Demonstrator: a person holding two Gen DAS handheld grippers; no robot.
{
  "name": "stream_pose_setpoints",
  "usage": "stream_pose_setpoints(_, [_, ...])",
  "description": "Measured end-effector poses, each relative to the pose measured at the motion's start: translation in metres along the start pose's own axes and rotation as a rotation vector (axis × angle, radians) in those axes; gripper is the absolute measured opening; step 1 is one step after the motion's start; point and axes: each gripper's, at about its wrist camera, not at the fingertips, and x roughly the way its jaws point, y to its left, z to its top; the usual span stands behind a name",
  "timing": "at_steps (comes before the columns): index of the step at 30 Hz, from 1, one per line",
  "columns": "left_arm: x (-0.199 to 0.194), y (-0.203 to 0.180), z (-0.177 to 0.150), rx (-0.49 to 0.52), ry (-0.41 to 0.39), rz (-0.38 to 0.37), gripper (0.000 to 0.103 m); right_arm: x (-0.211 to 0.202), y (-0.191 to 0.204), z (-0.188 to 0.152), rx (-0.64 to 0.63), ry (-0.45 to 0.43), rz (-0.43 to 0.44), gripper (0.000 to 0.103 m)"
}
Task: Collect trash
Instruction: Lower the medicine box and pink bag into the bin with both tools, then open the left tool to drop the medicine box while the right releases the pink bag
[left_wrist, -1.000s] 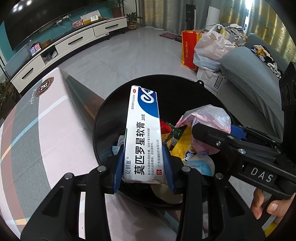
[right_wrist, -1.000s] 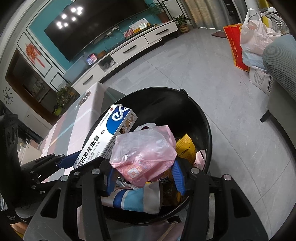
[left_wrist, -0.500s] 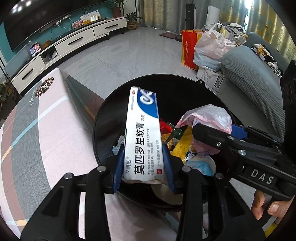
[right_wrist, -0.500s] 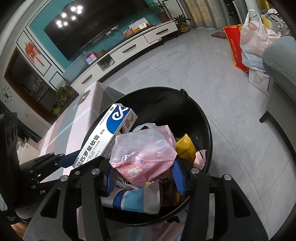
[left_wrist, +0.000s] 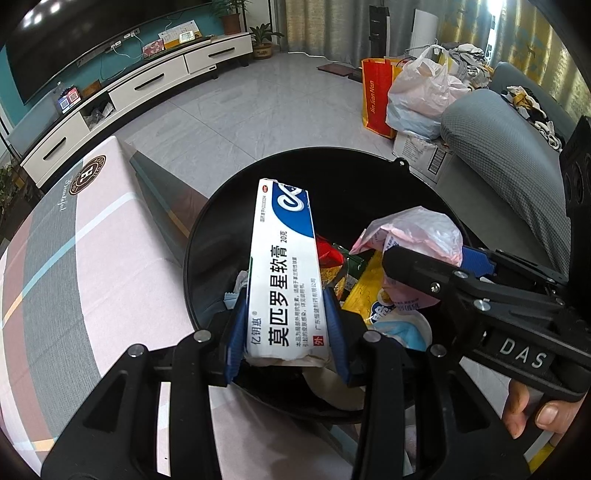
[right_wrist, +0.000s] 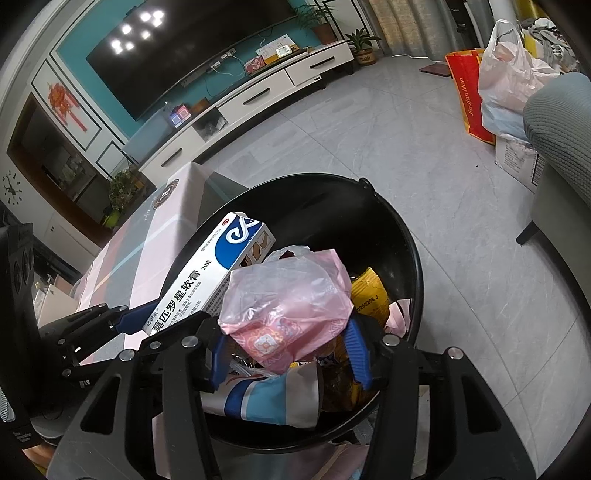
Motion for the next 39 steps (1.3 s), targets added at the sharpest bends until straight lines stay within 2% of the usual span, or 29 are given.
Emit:
stream_pose_setpoints(13, [0.0009, -0.0006, -0.0003, -0.004, 0.001, -0.003, 0.041, 0.0015, 0.0032, -0.0025, -0.007, 0.007, -0.014, 0.057])
stream_pose_setpoints(30, [-0.0004, 0.0035, -0.0016, -0.007, 0.000, 0.000, 0.041, 0.0009, 0.0055, -0.0022, -0.004, 0.006, -0.018, 0.059])
stream_pose_setpoints(35, [-0.0028, 0.0059, -0.0013, -0.007, -0.005, 0.000, 0.045, 0.0001, 0.0042, -0.0014, -0.002, 0.006, -0.019, 0.060])
stream_pose_setpoints(39, [-0.0031, 0.0068, -0.0009, -0.007, -0.005, 0.002, 0.046, -0.0009, 0.0036, -0.0008, -0.003, 0.001, -0.025, 0.067])
